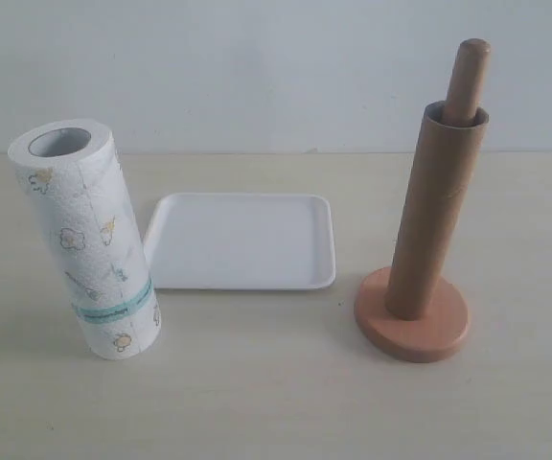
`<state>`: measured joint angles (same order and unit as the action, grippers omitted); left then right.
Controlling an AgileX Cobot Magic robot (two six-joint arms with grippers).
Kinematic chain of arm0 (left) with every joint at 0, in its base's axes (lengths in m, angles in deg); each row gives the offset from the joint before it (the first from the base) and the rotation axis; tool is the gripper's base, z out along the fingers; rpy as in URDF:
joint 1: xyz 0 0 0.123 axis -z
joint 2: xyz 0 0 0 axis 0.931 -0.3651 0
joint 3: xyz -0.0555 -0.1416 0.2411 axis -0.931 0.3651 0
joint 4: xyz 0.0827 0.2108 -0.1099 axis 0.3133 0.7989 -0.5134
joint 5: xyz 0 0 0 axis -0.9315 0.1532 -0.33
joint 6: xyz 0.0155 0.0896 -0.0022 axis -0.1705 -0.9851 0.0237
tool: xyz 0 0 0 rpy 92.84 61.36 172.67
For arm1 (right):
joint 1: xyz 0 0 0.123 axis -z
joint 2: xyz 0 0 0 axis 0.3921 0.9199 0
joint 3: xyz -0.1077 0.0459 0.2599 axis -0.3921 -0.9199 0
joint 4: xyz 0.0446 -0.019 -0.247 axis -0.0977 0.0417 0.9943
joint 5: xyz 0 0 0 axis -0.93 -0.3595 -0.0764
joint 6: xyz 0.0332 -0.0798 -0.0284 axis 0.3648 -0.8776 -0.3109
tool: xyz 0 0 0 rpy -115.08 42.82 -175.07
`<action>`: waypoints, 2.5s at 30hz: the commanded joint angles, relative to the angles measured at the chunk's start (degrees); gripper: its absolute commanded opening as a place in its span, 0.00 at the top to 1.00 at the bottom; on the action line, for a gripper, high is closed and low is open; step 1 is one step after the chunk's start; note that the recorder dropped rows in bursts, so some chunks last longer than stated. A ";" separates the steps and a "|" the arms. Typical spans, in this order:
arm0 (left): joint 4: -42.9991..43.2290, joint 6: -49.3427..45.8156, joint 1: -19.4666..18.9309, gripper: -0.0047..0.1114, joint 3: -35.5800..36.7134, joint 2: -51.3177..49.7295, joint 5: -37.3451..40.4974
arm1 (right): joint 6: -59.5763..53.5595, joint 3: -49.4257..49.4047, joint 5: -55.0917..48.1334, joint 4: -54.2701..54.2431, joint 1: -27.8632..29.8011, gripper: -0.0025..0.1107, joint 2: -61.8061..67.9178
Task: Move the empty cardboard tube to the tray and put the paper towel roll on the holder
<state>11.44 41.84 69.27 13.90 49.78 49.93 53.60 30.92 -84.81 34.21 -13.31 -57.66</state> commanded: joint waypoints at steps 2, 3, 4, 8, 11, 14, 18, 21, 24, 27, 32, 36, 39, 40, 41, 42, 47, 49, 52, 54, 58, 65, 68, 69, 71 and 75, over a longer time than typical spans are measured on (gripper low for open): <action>-0.20 0.44 -0.13 0.92 0.18 0.19 -0.45 | -0.15 0.01 0.91 0.08 0.32 0.98 -0.31; -0.20 0.44 -0.13 0.92 0.18 0.19 -0.45 | -0.15 0.01 0.91 0.08 0.32 0.98 -0.31; -0.20 0.44 -0.13 0.92 0.18 0.19 -0.45 | -0.15 0.01 0.91 0.08 0.32 0.98 -0.31; -0.20 0.44 -0.13 0.92 0.18 0.19 -0.45 | -0.15 0.01 0.91 0.08 0.32 0.98 -0.31; -0.20 0.44 -0.13 0.92 0.18 0.19 -0.45 | -0.15 0.01 1.08 0.08 0.32 0.98 -0.31; -0.20 0.44 -0.13 0.92 0.18 0.19 -0.45 | -0.62 0.01 4.68 0.97 0.32 0.98 -0.31; -0.20 0.44 -0.13 0.92 0.18 0.19 -0.45 | -12.80 0.01 7.84 1.11 0.32 0.98 -0.31; -0.20 0.44 -0.13 0.92 0.18 0.19 -0.45 | -22.29 0.01 8.96 0.88 0.32 0.98 -0.31; -0.20 0.44 -0.13 0.92 0.18 0.19 -0.45 | -23.86 0.01 10.69 0.77 0.32 0.98 -0.31; -0.20 0.44 -0.13 0.92 0.18 0.19 -0.45 | -23.86 0.01 13.38 0.77 0.32 0.98 -0.31; -0.20 0.44 -0.13 0.92 0.18 0.19 -0.45 | -19.96 0.01 19.60 -0.91 0.32 0.98 -0.31; -0.20 0.44 -0.13 0.92 0.18 0.19 -0.45 | -19.17 4.37 16.49 -1.04 0.32 0.98 -0.31; -0.20 0.44 -0.13 0.92 0.18 0.19 -0.45 | -19.88 9.97 8.67 -1.04 0.32 0.98 2.97; -0.20 0.44 -0.13 0.92 0.18 0.19 -0.45 | -21.34 12.13 5.13 -1.27 0.32 0.98 4.73; -0.20 0.44 -0.13 0.92 0.18 0.19 -0.45 | -23.13 14.25 2.08 -1.57 0.32 0.98 6.33; -0.20 0.44 -0.13 0.92 0.18 0.19 -0.45 | -26.07 16.34 -1.88 -2.52 0.32 0.98 8.53; -0.20 0.44 -0.13 0.92 0.18 0.19 -0.45 | -48.89 21.98 -13.33 -21.81 0.32 0.98 20.12; -0.20 0.44 -0.13 0.92 0.18 0.19 -0.45 | -56.35 22.38 -13.34 -31.64 0.32 0.98 23.94; -0.20 0.44 -0.13 0.92 0.18 0.19 -0.45 | -57.20 22.38 -11.89 -42.02 0.32 0.98 27.43; -0.20 0.44 -0.13 0.92 0.18 0.19 -0.45 | -57.20 22.38 -11.20 -44.84 0.32 0.98 28.65; -0.20 0.44 -0.13 0.92 0.18 0.19 -0.45 | -57.20 22.38 -7.95 -44.94 0.32 0.98 28.96; -0.20 0.44 -0.13 0.92 0.18 0.19 -0.45 | -55.55 22.48 -7.57 -44.94 0.32 0.98 28.96; -0.20 0.44 -0.13 0.92 0.18 0.19 -0.45 | -55.40 22.48 -7.47 -44.94 0.32 0.98 28.96; -0.20 0.44 -0.13 0.92 0.18 0.19 -0.45 | -55.40 22.48 -7.47 -44.94 0.32 0.98 28.96; -0.20 0.44 -0.13 0.92 0.18 0.19 -0.45 | -55.40 22.48 -7.47 -44.94 0.32 0.98 28.96; -0.20 0.44 -0.13 0.92 0.18 0.19 -0.45 | -54.15 22.48 -6.59 -44.94 0.32 0.98 28.96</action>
<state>11.44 41.84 69.27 13.90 49.78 49.93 -1.44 53.03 -91.97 -10.35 -13.31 -28.79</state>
